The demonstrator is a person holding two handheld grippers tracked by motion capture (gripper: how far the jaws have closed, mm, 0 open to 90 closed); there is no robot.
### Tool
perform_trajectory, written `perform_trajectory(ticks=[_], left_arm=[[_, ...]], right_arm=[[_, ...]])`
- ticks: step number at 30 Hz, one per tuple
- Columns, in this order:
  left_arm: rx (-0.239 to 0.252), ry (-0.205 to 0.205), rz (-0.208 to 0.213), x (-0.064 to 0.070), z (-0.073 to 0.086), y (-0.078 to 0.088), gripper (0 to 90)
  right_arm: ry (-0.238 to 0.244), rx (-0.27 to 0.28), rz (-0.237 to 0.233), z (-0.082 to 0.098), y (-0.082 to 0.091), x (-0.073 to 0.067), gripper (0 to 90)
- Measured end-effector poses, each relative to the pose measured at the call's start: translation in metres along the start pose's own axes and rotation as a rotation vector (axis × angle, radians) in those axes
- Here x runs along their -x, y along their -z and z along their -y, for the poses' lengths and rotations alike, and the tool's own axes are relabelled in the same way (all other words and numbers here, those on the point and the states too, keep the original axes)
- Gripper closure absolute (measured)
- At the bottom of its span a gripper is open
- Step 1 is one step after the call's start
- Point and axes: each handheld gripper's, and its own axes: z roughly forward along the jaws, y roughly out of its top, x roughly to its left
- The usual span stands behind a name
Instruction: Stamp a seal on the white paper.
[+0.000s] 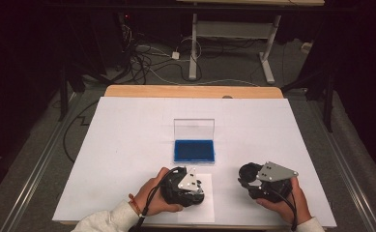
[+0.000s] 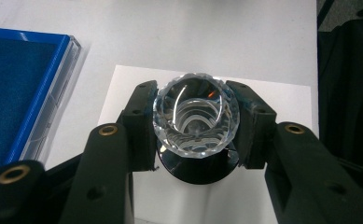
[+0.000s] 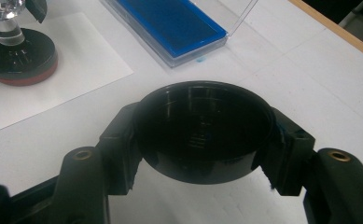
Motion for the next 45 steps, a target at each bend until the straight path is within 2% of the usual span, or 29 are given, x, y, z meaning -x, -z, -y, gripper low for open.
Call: perform_trajectory(ticks=[6,16,36,45], left_arm=[[-0.018,-0.007,-0.017,0.0027,-0.0029,-0.0004,55.1],[-0.021,-0.007,-0.019,0.0034,-0.0022,0.0002,55.1],[-0.009,0.003,-0.012,0.0025,-0.0008,-0.0001,55.0],[-0.002,0.008,-0.009,0.0020,-0.0001,-0.0003,55.0]], right_arm=[[-0.004,0.002,0.003,-0.0001,0.0005,0.0004,38.9],[-0.003,0.001,0.001,-0.0008,0.0001,-0.0001,38.9],[-0.003,0.006,0.002,-0.0005,0.0013,0.0007,39.0],[-0.016,0.009,-0.019,-0.0003,0.0014,0.0014,39.0]])
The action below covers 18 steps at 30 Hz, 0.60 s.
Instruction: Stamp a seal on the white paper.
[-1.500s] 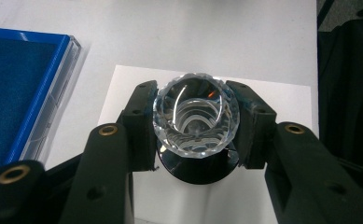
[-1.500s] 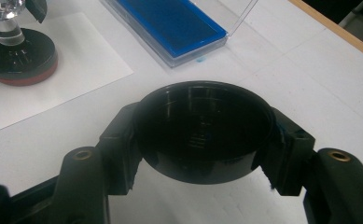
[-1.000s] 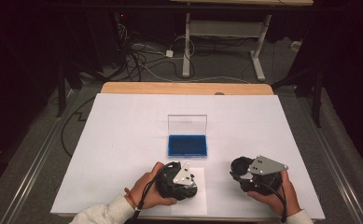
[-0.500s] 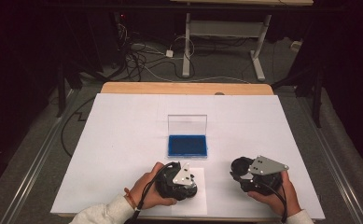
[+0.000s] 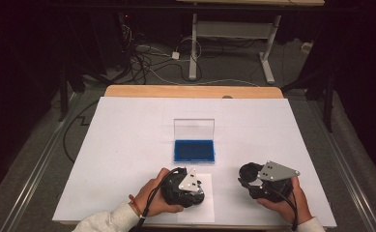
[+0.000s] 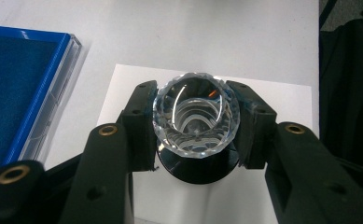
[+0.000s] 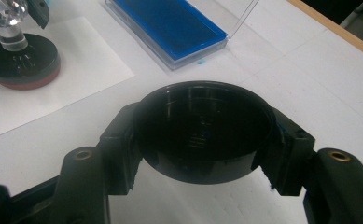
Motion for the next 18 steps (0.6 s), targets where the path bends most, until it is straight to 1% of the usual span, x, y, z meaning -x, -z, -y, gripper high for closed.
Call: perform_trajectory(ticks=[8,10,18], left_arm=[[0.000,-0.006,-0.002,0.0003,0.0003,-0.0001,55.0],[0.009,-0.004,-0.003,0.0005,0.0016,-0.0003,55.0],[0.014,-0.004,-0.005,0.0008,0.0020,-0.0007,55.0]], right_arm=[[-0.035,0.021,-0.023,-0.0005,0.0022,0.0022,39.1],[-0.035,0.022,-0.024,-0.0005,0.0021,0.0024,39.1],[-0.039,0.024,-0.027,-0.0002,0.0014,0.0026,39.1]])
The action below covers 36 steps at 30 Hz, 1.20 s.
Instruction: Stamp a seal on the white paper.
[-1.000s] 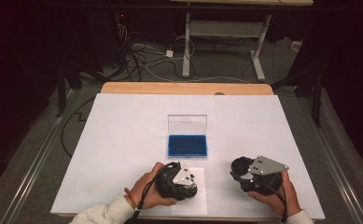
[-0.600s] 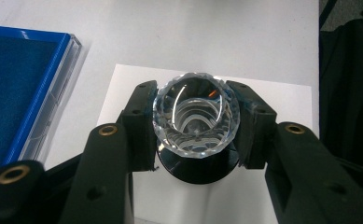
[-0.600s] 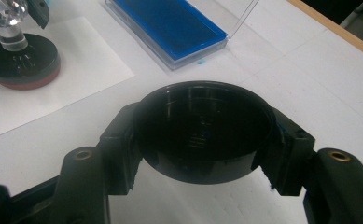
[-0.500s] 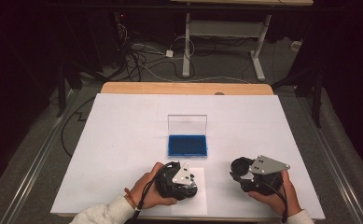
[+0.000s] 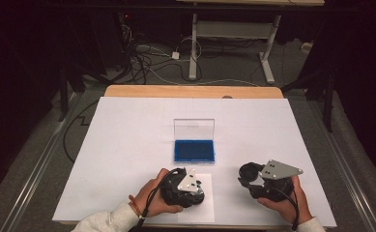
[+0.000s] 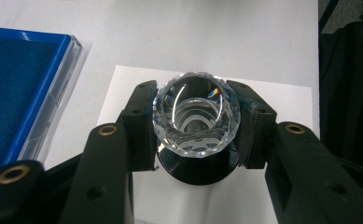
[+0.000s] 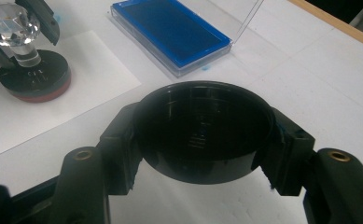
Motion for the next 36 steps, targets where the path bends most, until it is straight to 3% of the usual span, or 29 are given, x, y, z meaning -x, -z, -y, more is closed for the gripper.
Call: perform_trajectory(ticks=[9,14,20,30,36], left_arm=[[-0.030,-0.018,-0.020,0.003,-0.004,0.001,55.0],[-0.031,-0.014,-0.001,0.000,-0.005,0.003,55.0],[0.080,0.034,0.000,-0.009,-0.009,0.025,55.0],[0.165,0.074,-0.081,-0.021,-0.003,0.060,55.0],[0.187,0.102,-0.117,-0.028,0.005,0.077,55.0]], right_arm=[[-0.013,-0.013,-0.011,0.001,-0.002,0.000,39.1],[-0.012,-0.009,-0.011,0.000,-0.001,0.000,39.1],[-0.022,0.001,-0.003,0.001,0.001,0.002,39.0],[-0.012,0.005,0.003,0.000,0.002,0.002,39.0],[-0.006,0.002,0.006,0.000,0.002,0.002,39.0]])
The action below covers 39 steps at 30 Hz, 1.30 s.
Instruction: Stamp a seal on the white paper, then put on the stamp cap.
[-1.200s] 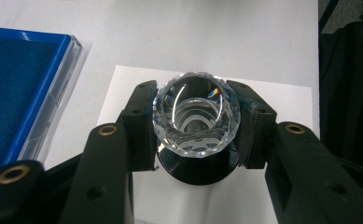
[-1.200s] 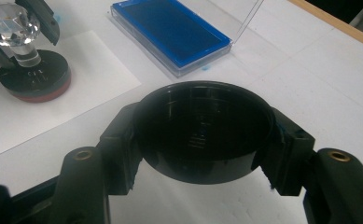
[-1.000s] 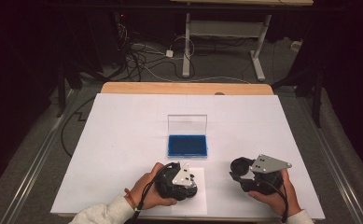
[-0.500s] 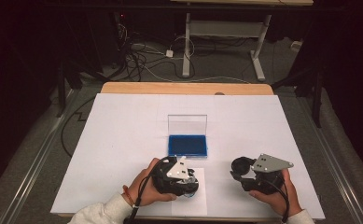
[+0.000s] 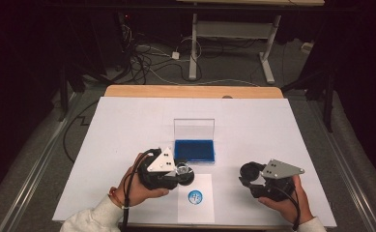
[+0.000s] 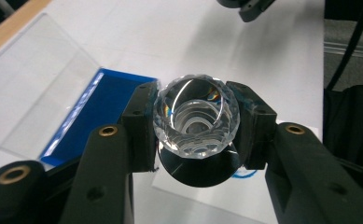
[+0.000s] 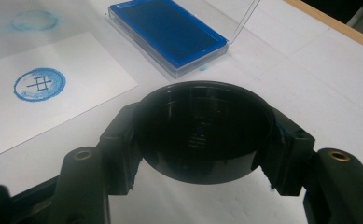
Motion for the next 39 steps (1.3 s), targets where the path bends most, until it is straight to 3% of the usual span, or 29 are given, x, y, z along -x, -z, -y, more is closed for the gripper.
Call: perform_trajectory(ticks=[6,12,20,29,39], left_arm=[[0.013,0.043,-0.036,-0.013,0.008,0.011,55.0],[-0.007,0.059,-0.089,-0.022,0.015,0.016,55.0],[0.004,0.094,-0.127,-0.033,0.022,0.023,55.0],[0.017,0.109,-0.153,-0.036,0.029,0.035,55.0],[0.044,0.123,-0.145,-0.042,0.031,0.036,55.0]], right_arm=[[0.002,0.001,0.007,0.000,0.000,0.001,39.0],[0.013,-0.002,0.003,-0.002,-0.003,0.001,39.1],[0.018,-0.011,0.005,-0.001,-0.006,0.002,39.0],[0.022,-0.022,-0.002,-0.002,-0.012,0.002,39.0],[0.025,-0.022,-0.020,-0.002,-0.015,0.002,39.1]])
